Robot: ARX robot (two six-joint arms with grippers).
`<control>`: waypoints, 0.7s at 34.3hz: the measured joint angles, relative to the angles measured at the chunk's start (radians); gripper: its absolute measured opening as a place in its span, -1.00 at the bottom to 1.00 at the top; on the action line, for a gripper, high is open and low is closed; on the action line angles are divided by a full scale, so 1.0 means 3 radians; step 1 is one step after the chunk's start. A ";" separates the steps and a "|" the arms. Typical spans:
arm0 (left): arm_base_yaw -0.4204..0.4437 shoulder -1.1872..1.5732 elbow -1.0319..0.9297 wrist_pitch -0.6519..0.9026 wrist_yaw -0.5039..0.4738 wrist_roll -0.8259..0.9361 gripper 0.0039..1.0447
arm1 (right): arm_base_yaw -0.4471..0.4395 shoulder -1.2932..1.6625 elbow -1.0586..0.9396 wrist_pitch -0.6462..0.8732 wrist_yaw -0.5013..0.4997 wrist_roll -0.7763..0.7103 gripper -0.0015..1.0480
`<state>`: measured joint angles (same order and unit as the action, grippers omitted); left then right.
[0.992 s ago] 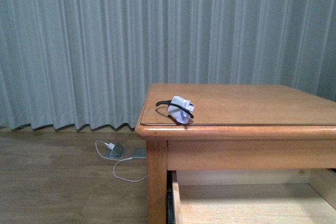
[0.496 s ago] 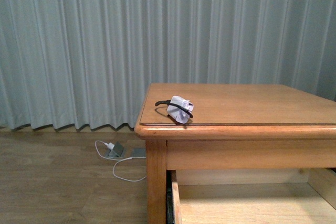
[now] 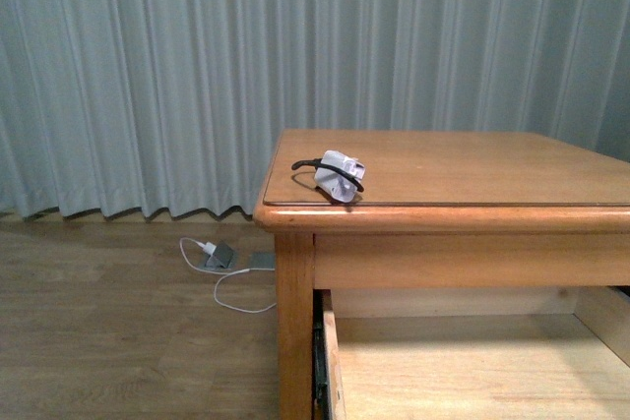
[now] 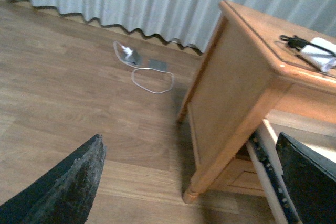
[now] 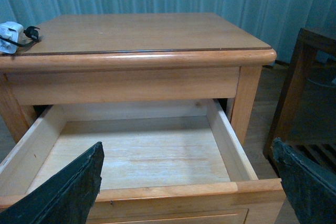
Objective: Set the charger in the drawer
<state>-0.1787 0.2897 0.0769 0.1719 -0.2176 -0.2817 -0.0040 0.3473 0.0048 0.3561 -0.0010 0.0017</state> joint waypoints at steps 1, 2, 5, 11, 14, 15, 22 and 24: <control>-0.0023 0.0262 0.0123 0.0149 0.0094 0.0009 0.88 | 0.0000 0.0000 0.0000 0.0000 0.0000 0.0000 0.83; -0.0023 0.0458 0.0228 0.0254 0.0161 0.0032 0.88 | 0.0000 0.0001 0.0000 0.0000 0.0000 0.0000 0.83; -0.0015 0.0936 0.0520 0.0468 0.0301 0.0089 0.88 | 0.0000 0.0000 0.0000 0.0000 0.0000 0.0000 0.83; -0.0050 0.1846 0.1123 0.0704 0.0557 0.0329 0.88 | 0.0000 0.0000 0.0000 0.0000 0.0000 0.0000 0.83; -0.0095 0.2266 0.1410 0.0799 0.0587 0.0453 0.88 | 0.0000 0.0000 0.0000 0.0000 0.0001 0.0000 0.83; -0.0114 0.2430 0.1535 0.0832 0.0599 0.0487 0.88 | 0.0000 0.0000 0.0000 0.0000 0.0000 0.0000 0.83; -0.0299 0.3218 0.2179 0.0941 0.0707 0.0662 0.88 | 0.0000 0.0000 0.0000 0.0000 0.0000 0.0000 0.83; -0.0385 0.3512 0.2449 0.0941 0.0739 0.0707 0.88 | 0.0000 0.0000 0.0000 0.0000 0.0000 0.0000 0.83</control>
<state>-0.2943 1.3434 0.8116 0.4541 0.0040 -0.0696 -0.0040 0.3473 0.0048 0.3561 -0.0010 0.0017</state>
